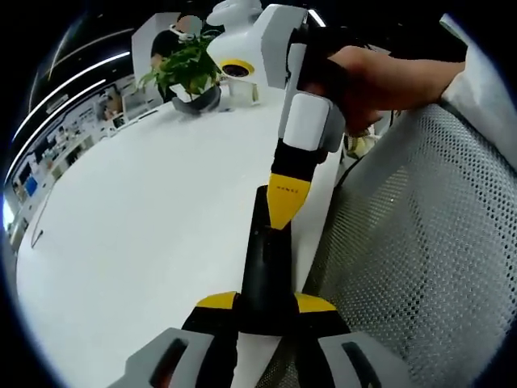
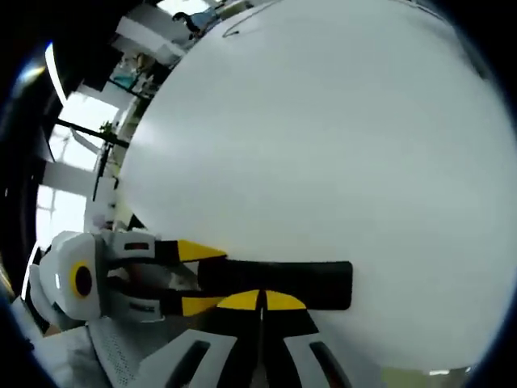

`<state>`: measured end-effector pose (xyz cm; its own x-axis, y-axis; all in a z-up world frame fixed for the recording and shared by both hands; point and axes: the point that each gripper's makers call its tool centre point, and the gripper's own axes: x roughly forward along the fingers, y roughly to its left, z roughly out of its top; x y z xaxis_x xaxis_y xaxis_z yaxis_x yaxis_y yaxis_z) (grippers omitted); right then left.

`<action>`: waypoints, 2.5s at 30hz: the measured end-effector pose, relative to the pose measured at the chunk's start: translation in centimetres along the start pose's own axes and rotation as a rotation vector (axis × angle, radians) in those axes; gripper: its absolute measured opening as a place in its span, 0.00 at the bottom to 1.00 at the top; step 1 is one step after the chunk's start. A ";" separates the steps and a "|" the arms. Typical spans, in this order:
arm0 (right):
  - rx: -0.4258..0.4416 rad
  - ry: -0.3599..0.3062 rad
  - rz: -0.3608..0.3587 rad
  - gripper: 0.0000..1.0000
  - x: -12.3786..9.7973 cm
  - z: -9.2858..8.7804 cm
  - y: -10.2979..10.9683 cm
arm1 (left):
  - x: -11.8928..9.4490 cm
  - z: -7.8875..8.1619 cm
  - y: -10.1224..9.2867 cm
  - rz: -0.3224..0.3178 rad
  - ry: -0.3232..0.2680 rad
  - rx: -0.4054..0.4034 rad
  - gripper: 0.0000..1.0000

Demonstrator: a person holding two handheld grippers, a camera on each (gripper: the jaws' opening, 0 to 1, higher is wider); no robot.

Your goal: Press the specified remote control buttons in sequence, fully releasing each button before pressing the next.

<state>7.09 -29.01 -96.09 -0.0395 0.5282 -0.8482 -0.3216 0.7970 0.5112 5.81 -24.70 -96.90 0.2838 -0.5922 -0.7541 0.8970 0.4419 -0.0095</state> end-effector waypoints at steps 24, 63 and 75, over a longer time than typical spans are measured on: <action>-0.019 0.036 0.013 0.00 0.4 -0.4 0.3 | 0.1 0.1 0.0 0.000 -0.010 -0.004 0.24; -0.212 -0.029 -0.015 0.00 0.5 1.0 1.7 | 0.2 0.2 0.0 -0.003 -0.015 0.004 0.24; -0.220 -0.013 -0.017 0.00 1.0 0.9 1.6 | 0.2 0.2 0.0 -0.003 -0.016 0.002 0.24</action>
<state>7.42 -26.93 -95.99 -0.0208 0.5201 -0.8538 -0.5208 0.7233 0.4533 5.95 -24.99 -96.91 0.2868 -0.6045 -0.7432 0.8986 0.4387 -0.0100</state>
